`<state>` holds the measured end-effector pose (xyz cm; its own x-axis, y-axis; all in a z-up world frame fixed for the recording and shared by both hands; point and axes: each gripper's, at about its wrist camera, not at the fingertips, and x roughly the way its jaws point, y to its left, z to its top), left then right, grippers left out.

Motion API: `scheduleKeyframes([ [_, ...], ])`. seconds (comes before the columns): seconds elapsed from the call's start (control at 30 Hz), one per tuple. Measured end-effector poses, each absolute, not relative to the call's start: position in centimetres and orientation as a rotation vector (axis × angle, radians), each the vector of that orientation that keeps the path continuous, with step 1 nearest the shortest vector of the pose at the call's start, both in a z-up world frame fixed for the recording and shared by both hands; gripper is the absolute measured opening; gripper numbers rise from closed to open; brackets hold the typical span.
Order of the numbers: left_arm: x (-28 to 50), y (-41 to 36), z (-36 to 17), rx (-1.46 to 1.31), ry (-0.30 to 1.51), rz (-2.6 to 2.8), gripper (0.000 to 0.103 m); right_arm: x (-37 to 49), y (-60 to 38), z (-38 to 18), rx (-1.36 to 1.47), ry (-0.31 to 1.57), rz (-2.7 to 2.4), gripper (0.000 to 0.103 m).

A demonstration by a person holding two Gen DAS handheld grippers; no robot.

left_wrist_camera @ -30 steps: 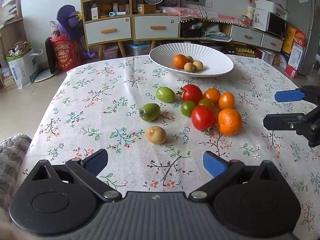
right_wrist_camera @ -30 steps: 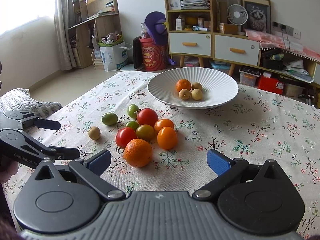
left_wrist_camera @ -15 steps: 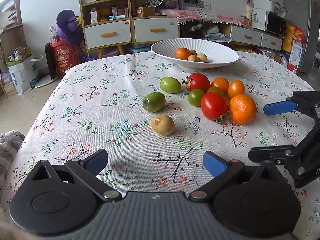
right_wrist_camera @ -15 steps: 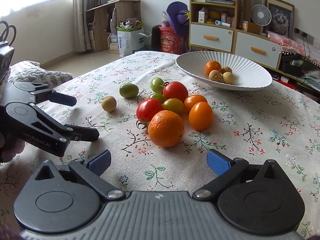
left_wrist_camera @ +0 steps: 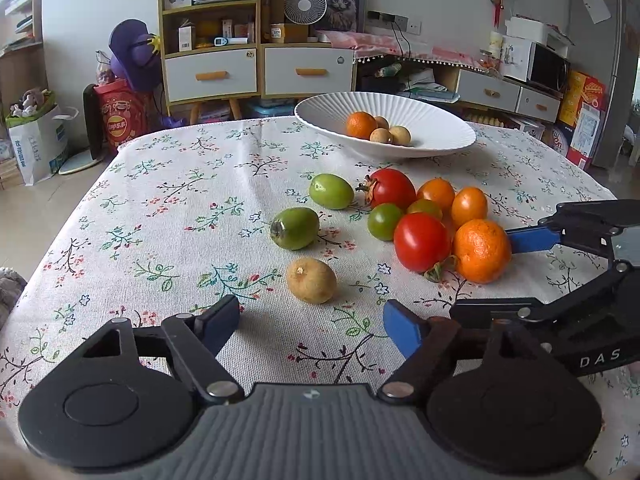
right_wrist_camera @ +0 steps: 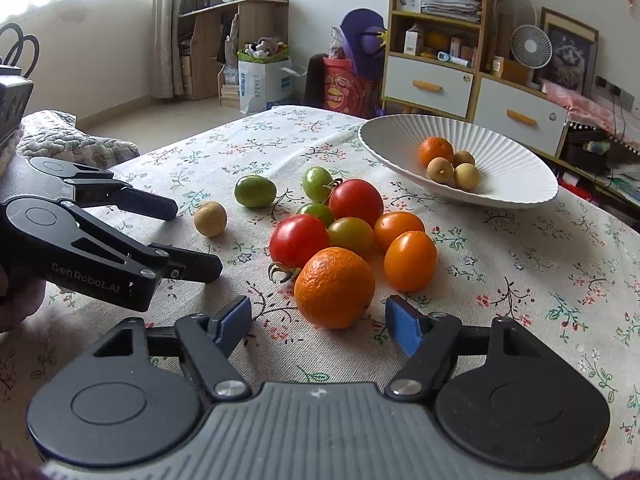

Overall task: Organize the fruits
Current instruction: 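Grasp the large orange with the right tool while the left tool grasps a brown fruit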

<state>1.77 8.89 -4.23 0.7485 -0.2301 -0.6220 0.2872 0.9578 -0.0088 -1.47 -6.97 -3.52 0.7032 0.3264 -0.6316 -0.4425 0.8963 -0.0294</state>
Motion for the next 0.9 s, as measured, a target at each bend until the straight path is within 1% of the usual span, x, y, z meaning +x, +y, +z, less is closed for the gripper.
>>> scheduleKeyframes([
  [0.07,1.90,8.82,-4.15,0.084,0.668,-0.279,0.062,-1.33,-7.00,-3.52,-0.186,0.664,0.426,0.063],
  [0.1,1.94,8.80,-4.11,0.081,0.668,-0.276,0.060,-1.36,-6.99,-3.47,-0.188,0.662,0.425,0.061],
  [0.17,2.16,8.67,-3.97,0.074,0.670,-0.275,0.051,-1.27,-6.98,-3.40,-0.192,0.660,0.425,0.055],
  [0.2,2.21,8.62,-3.92,0.071,0.671,-0.276,0.049,-1.15,-6.96,-3.30,-0.193,0.660,0.425,0.054],
  [0.27,2.38,8.46,-3.80,0.065,0.673,-0.280,0.039,-1.06,-6.95,-3.19,-0.190,0.660,0.423,0.051],
  [0.3,2.42,8.39,-3.77,0.063,0.675,-0.282,0.037,-1.05,-6.98,-3.15,-0.188,0.658,0.421,0.050],
  [0.37,2.49,8.24,-3.71,0.061,0.676,-0.283,0.030,-0.94,-7.04,-3.07,-0.185,0.655,0.414,0.047],
  [0.53,2.72,8.17,-3.61,0.057,0.679,-0.274,0.017,-0.70,-7.29,-2.83,-0.168,0.651,0.405,0.040],
  [0.57,2.76,8.21,-3.60,0.054,0.680,-0.273,0.016,-0.66,-7.32,-2.79,-0.166,0.652,0.404,0.038],
  [0.9,2.80,8.20,-3.43,0.048,0.693,-0.276,0.015,-0.67,-7.35,-2.63,-0.156,0.665,0.416,0.038],
])
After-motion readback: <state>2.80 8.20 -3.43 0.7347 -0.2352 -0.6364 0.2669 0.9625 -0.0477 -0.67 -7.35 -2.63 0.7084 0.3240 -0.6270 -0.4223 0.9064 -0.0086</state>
